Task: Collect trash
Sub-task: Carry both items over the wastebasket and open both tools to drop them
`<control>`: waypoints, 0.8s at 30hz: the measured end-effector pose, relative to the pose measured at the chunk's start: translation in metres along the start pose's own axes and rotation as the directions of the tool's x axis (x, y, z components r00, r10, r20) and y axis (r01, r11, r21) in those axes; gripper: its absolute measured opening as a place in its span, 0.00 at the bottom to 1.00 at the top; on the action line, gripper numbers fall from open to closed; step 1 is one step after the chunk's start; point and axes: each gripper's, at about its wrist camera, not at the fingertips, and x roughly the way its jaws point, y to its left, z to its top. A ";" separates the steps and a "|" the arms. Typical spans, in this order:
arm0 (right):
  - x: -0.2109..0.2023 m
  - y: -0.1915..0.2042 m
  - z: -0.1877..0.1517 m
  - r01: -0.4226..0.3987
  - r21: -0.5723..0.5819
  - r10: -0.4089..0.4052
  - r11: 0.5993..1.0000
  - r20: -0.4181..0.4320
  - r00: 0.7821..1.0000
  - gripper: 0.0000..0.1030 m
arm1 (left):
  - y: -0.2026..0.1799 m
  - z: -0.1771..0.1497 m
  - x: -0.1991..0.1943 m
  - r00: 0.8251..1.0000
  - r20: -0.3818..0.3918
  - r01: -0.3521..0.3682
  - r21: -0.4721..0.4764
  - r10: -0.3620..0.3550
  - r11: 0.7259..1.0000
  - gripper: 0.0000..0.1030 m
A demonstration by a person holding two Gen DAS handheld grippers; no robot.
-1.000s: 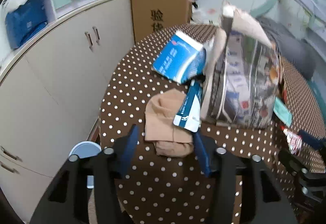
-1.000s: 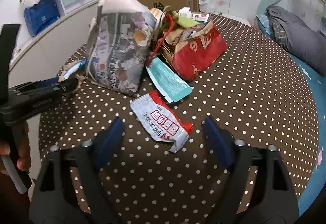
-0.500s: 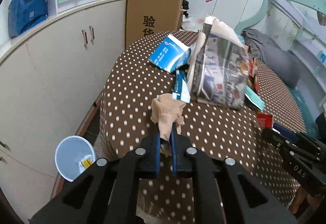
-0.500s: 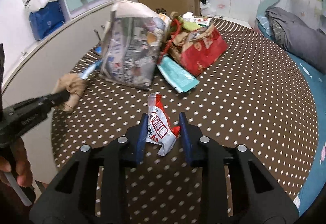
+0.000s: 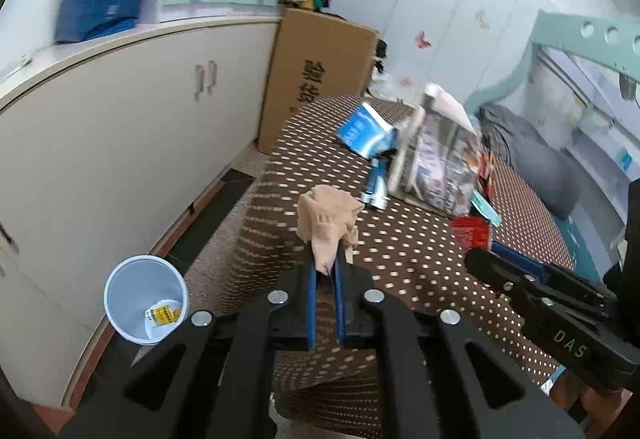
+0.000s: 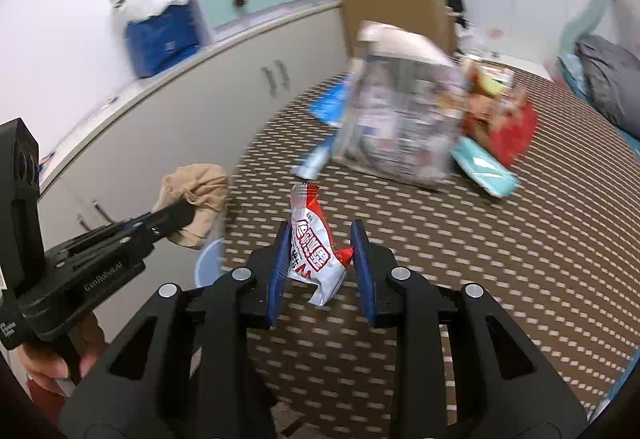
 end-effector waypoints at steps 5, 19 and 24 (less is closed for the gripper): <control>0.020 0.054 0.004 -0.122 -0.060 0.122 0.991 -0.008 0.993 0.29 | 0.043 -0.008 -0.021 0.998 0.015 -0.055 -0.043 0.056 0.998 0.07; 0.128 0.184 0.004 -0.277 -0.194 0.266 0.941 -0.083 0.960 0.29 | 0.194 -0.011 0.001 0.940 -0.121 -0.338 -0.196 0.319 0.921 0.07; 0.163 0.198 0.008 -0.257 -0.210 0.247 0.943 -0.072 0.966 0.29 | 0.240 0.013 0.026 0.922 -0.145 -0.384 -0.242 0.358 0.891 0.34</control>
